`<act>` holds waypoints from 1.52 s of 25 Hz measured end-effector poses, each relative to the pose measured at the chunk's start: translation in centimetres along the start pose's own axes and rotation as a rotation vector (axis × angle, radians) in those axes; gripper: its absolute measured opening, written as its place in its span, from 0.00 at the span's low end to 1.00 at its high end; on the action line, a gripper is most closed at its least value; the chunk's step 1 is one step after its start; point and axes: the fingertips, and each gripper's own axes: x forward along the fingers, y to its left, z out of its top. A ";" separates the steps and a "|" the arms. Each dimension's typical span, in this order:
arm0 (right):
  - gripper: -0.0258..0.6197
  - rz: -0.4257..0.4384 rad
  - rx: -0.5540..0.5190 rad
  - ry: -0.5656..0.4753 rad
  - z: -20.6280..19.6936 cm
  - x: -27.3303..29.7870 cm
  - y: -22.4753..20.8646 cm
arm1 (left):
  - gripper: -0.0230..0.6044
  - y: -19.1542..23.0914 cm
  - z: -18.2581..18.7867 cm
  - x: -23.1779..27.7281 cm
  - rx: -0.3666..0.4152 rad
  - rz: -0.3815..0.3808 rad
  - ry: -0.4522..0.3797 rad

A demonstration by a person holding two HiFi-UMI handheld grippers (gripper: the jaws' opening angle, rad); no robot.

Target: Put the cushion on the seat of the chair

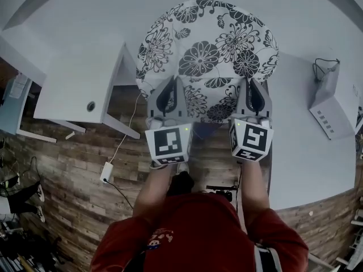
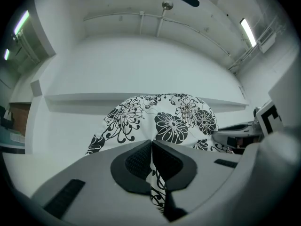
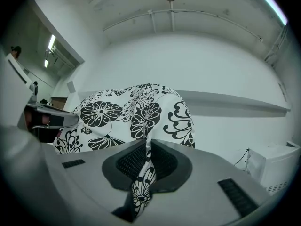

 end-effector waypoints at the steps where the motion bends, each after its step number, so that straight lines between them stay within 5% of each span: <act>1: 0.11 -0.005 -0.003 0.001 0.0 0.0 0.0 | 0.08 0.0 0.0 0.1 0.002 -0.005 0.000; 21: 0.11 -0.125 -0.061 0.077 0.9 -1.3 0.7 | 0.08 0.8 -0.2 0.7 -0.052 -0.133 0.019; 38: 0.11 -0.076 -0.057 -0.013 0.5 -0.5 0.4 | 0.08 0.4 -0.7 0.4 -0.024 -0.057 -0.040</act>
